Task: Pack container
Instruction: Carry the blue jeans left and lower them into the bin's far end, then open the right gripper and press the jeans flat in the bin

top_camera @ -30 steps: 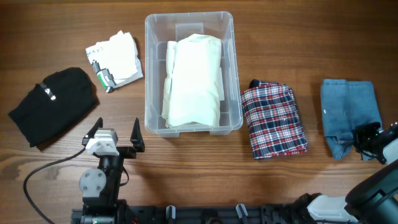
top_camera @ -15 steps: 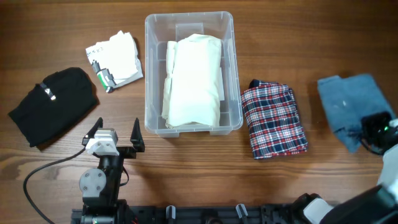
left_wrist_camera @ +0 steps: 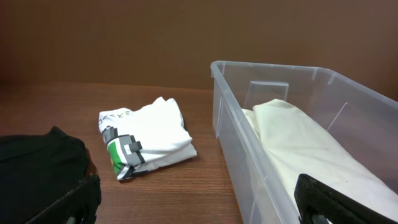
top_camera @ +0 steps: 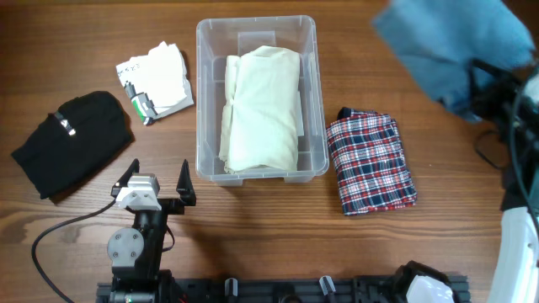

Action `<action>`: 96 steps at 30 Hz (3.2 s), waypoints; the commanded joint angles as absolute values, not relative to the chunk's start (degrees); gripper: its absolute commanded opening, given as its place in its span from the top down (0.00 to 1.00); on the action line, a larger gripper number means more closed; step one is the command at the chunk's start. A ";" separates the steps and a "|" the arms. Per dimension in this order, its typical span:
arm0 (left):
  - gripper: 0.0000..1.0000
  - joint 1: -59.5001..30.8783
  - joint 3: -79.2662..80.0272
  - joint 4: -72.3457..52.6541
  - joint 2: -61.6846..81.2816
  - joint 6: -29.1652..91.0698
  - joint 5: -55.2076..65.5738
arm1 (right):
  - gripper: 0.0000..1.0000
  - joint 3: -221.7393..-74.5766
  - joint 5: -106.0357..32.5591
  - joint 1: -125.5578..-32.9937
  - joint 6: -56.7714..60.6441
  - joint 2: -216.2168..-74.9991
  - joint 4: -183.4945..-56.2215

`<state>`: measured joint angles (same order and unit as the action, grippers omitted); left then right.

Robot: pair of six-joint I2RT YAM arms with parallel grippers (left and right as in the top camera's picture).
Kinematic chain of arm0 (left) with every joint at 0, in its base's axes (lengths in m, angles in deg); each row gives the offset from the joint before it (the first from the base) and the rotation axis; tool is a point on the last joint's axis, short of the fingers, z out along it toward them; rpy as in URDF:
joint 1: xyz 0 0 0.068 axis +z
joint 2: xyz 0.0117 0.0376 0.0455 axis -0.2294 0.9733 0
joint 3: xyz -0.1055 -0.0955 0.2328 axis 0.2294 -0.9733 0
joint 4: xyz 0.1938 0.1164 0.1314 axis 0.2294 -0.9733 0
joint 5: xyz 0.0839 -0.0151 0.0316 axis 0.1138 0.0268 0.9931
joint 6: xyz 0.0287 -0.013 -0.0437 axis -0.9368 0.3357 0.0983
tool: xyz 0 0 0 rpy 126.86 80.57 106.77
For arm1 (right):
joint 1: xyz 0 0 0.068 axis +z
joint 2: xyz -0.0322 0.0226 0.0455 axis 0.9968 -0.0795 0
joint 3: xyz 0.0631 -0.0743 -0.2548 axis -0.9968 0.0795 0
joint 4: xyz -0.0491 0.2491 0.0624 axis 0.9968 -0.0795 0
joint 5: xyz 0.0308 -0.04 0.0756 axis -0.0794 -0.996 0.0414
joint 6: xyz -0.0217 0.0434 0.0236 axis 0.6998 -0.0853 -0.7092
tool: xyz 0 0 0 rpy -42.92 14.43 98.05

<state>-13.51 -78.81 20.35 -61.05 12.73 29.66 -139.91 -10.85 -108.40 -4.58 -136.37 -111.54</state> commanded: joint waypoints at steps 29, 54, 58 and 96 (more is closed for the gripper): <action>0.00 -13.78 -79.18 20.28 -61.25 11.62 28.79 | 0.96 -154.97 -23.31 -65.60 3.75 -177.62 -90.91; 0.00 -13.78 -79.18 20.28 -61.25 11.62 28.79 | 0.96 -157.52 -11.90 -65.04 5.28 -181.35 -92.22; 0.00 -13.78 -79.18 20.28 -61.25 11.62 28.79 | 0.96 -157.52 -11.88 -65.04 5.21 -183.21 -92.05; 0.00 -13.78 -79.18 20.28 -61.25 11.62 28.79 | 0.42 -175.80 -36.36 -61.78 18.04 -182.82 -109.95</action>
<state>-13.54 -78.81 20.35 -61.05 12.73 29.66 -171.56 -27.74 -64.51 12.23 -184.94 -106.71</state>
